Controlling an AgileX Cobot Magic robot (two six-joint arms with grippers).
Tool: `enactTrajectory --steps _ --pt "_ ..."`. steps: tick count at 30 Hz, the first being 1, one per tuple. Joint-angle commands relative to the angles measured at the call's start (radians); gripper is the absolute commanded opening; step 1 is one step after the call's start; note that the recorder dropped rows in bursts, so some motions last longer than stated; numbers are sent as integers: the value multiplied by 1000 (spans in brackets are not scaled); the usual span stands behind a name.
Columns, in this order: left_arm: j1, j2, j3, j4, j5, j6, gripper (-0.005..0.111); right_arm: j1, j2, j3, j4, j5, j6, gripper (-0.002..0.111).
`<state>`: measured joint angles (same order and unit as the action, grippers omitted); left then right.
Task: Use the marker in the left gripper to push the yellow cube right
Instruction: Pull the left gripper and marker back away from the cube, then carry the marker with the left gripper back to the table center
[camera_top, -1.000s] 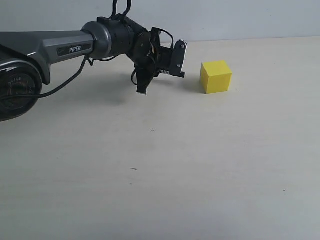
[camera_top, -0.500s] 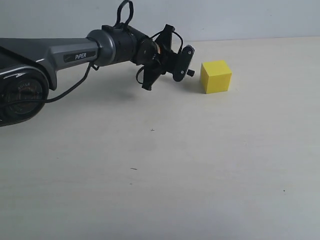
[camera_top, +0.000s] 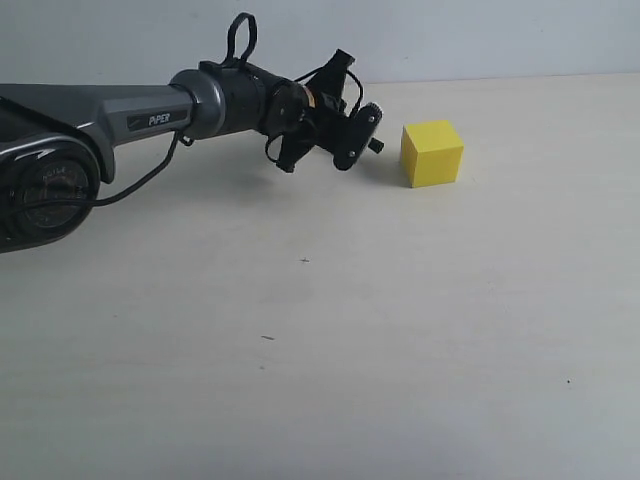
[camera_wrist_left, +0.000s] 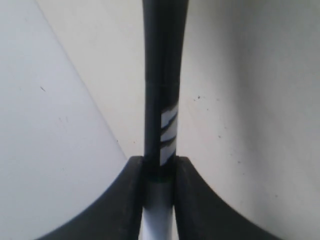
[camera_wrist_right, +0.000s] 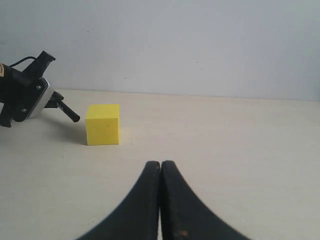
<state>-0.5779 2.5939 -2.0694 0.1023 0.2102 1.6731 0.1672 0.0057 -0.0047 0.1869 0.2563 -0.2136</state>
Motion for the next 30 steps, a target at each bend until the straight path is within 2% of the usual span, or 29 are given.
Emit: enactTrajectory --steps 1,5,14,23,30 --pt "21 -6 -4 -39 -27 -126 0 -4 -6 5 -2 -12 0 0" --pt "35 -8 -4 -39 16 -299 0 -4 -6 5 -2 -12 0 0" --pt "66 -110 -4 -37 246 -691 0 -4 -6 5 -2 -12 0 0" --pt "67 -226 -1 80 637 -1163 0 -4 -6 5 -2 -12 0 0" --pt "62 -279 -1 46 971 -1404 0 -4 -6 5 -2 -12 0 0"
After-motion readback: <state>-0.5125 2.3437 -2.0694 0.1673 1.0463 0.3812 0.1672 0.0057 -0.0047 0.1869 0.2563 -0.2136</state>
